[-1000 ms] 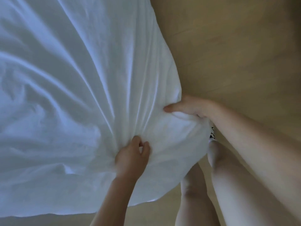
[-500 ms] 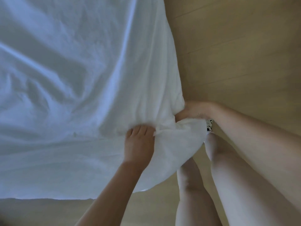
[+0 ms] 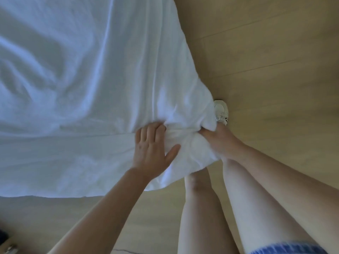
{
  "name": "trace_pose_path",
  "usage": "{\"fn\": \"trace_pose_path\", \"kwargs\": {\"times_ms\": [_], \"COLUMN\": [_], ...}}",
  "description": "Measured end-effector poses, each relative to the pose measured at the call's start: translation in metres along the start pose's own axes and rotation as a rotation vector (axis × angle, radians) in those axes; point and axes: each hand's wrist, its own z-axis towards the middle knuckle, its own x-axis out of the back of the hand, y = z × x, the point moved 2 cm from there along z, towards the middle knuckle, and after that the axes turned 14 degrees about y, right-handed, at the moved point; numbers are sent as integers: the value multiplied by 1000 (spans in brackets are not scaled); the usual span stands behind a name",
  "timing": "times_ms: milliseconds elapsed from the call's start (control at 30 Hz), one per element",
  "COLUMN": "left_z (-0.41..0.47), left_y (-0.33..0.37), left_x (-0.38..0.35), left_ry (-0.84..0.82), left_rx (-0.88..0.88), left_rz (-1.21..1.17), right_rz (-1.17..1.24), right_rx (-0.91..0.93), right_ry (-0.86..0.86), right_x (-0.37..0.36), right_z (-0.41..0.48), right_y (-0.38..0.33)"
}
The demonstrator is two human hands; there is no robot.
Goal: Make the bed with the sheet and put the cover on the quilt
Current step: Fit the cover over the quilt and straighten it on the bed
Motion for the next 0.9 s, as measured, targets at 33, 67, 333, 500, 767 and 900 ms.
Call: {"fn": "trace_pose_path", "kwargs": {"times_ms": [33,67,333,500,767,900], "left_z": [-3,-5,-44,-59,-68,-155], "left_y": [3,4,-20,-50,-38,-15], "left_x": [0,-2,-5,-19,3,10], "left_ry": [43,77,32,175,105,-90], "left_rx": [-26,-48,-189,-303,31,379], "left_rz": [-7,-6,230,341,-12,-291], "right_rz": [27,54,23,182,297,-47], "right_rx": [4,-7,-269,-134,34,226], "right_ry": [61,104,49,-150,601,635], "right_x": [14,26,-16,-52,-87,-68], "right_z": [-5,-8,28,2,-38,-50], "right_y": [2,6,51,95,109,115]}}
